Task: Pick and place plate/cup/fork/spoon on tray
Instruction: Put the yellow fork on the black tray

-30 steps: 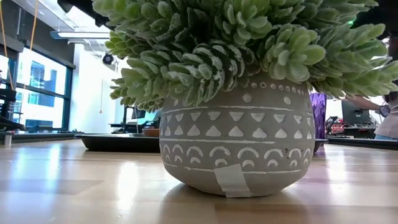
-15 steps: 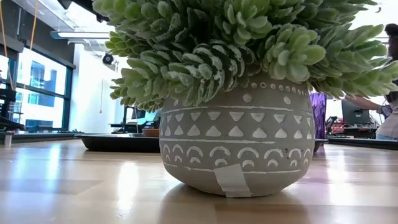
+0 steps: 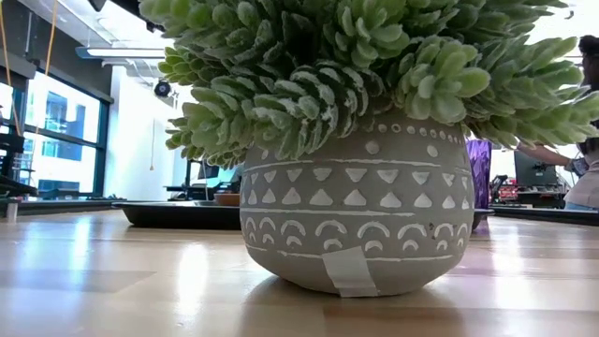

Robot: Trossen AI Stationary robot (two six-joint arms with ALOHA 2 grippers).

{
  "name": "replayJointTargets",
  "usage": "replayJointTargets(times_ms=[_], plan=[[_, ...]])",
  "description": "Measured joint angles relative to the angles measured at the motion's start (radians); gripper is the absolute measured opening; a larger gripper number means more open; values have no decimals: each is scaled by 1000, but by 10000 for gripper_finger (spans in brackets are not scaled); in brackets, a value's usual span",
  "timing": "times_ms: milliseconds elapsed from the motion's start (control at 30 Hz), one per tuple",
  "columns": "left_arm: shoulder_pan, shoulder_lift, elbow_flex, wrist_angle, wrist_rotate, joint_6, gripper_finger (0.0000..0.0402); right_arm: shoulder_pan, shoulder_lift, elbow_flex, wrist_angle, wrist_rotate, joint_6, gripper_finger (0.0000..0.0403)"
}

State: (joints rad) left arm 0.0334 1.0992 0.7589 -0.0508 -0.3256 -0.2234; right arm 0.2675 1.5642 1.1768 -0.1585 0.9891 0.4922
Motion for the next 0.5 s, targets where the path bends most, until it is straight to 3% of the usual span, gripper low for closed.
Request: replayJointTargets(times_ms=[233, 500], plan=[[0, 0, 0, 34, -1, 0, 29, -72, 0, 53, 164, -208, -229, 62], [0, 0, 0, 75, -2, 17, 29, -131, 0, 118, 179, -319, -344, 83]])
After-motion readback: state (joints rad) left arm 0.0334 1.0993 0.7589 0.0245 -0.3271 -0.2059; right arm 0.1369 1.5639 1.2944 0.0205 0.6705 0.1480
